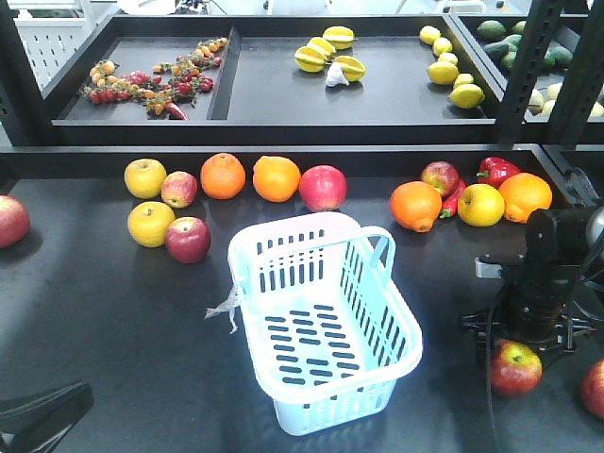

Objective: Pick three apples into basket with both arms
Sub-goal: 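Reach the right gripper down to a red apple beside the basket, then grasp the red apple with the right gripper and drop it into the basket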

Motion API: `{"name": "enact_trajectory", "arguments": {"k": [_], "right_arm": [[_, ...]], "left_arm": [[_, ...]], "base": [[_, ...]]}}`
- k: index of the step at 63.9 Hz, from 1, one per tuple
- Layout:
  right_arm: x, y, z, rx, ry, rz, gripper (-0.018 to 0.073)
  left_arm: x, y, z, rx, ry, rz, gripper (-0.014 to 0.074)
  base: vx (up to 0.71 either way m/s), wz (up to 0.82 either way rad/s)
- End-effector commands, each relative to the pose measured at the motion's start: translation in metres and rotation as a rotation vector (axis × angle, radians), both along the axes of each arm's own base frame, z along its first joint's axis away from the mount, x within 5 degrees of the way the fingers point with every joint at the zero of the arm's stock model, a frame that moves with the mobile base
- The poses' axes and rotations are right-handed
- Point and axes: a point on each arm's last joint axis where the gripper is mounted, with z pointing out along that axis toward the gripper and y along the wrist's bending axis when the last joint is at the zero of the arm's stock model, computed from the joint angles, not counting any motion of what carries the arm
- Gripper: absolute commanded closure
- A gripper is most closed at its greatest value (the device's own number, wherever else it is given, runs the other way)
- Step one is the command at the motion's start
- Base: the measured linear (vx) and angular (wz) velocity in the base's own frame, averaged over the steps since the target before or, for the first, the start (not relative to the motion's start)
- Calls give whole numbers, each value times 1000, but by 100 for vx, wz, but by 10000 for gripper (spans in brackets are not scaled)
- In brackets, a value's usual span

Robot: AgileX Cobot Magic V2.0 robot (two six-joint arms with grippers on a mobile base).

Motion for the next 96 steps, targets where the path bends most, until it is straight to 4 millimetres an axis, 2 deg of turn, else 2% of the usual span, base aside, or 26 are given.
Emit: {"name": "enact_trajectory", "arguments": {"k": [1, 5, 15, 22, 30, 35, 38, 46, 55, 61, 72, 81, 89, 96], "right_arm": [[4, -2, 35, -6, -76, 14, 365], [3, -2, 49, -7, -114, 21, 430], [-6, 2, 116, 16, -298, 37, 568], [-24, 15, 167, 98, -433, 88, 569], [-47, 49, 215, 247, -588, 233, 567], [-56, 77, 227, 328, -627, 323, 564], [-59, 91, 227, 365, -625, 349, 564], [-56, 127, 210, 392, -588, 436, 564], [-49, 161, 177, 402, -506, 504, 564], [-42, 175, 155, 385, -489, 533, 564], [-33, 181, 126, 368, -425, 530, 557], [-32, 182, 119, 363, -402, 549, 503], [-32, 182, 119, 363, -404, 557, 366], [-32, 182, 119, 363, -405, 557, 181]], "left_arm": [[4, 0, 13, -56, -54, 30, 604], [4, 0, 13, -56, -53, 29, 604], [4, 0, 13, -56, -53, 29, 604], [4, 0, 13, -56, -53, 29, 604], [4, 0, 13, -56, -53, 29, 604], [4, 0, 13, -56, -53, 29, 604], [4, 0, 13, -56, -53, 29, 604], [4, 0, 13, -56, -53, 29, 604], [4, 0, 13, -56, -54, 30, 604], [4, 0, 13, -56, -54, 30, 604], [4, 0, 13, -56, -54, 30, 604], [4, 0, 13, -56, -54, 30, 604], [4, 0, 13, -56, -54, 30, 604], [4, 0, 13, -56, -54, 30, 604]], "base": [[0, 0], [0, 0], [0, 0], [0, 0], [0, 0], [0, 0], [0, 0], [0, 0], [0, 0], [0, 0], [0, 0], [0, 0], [0, 0], [0, 0]]}}
